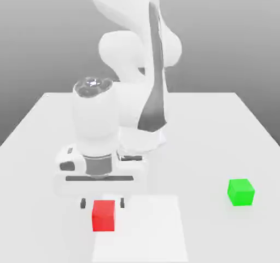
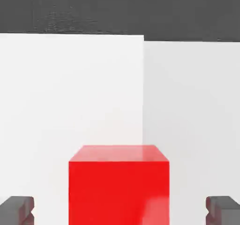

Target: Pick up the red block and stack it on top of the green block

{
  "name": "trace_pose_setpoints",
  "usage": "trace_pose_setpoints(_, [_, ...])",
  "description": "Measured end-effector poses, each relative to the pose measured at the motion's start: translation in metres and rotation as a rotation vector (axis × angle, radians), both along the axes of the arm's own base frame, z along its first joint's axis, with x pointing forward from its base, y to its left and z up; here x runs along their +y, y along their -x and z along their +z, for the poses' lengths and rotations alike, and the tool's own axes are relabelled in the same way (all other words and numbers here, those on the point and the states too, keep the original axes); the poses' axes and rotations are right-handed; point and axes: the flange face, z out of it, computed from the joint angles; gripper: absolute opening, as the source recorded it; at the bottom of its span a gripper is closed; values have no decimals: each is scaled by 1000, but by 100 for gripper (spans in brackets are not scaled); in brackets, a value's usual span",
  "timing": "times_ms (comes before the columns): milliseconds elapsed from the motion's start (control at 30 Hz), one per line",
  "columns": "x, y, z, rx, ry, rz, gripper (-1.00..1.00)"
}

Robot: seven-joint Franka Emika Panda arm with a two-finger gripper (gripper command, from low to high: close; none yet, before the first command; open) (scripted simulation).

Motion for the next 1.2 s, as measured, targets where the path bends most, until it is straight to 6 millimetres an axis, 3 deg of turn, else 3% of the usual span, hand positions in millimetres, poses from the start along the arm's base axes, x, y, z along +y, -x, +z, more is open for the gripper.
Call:
trace_pose_setpoints(233, [0, 0, -1, 0, 0, 0, -100])
trace_pose_setpoints(433, [5, -1, 54, 0, -2, 16, -100])
trace_pose_setpoints(533, [89, -8, 68, -2, -9, 283, -100])
trace_pose_setpoints(633, [172, 2, 77, -3, -14, 565, -100])
trace_pose_setpoints(733, [252, 29, 86, -2, -14, 853, -100])
trace_pose_setpoints(867, [343, 89, 96, 1, -5, 1232, -100])
trace_pose_setpoints(933, [355, 97, 87, 0, 0, 1291, -100])
trace_pose_setpoints(1067, [355, 97, 49, 0, 2, 1299, -100])
trace_pose_setpoints(1100, [355, 98, 39, 1, 1, 1300, 100])
trace_pose_setpoints(1200, [355, 98, 39, 1, 1, 1300, 100])
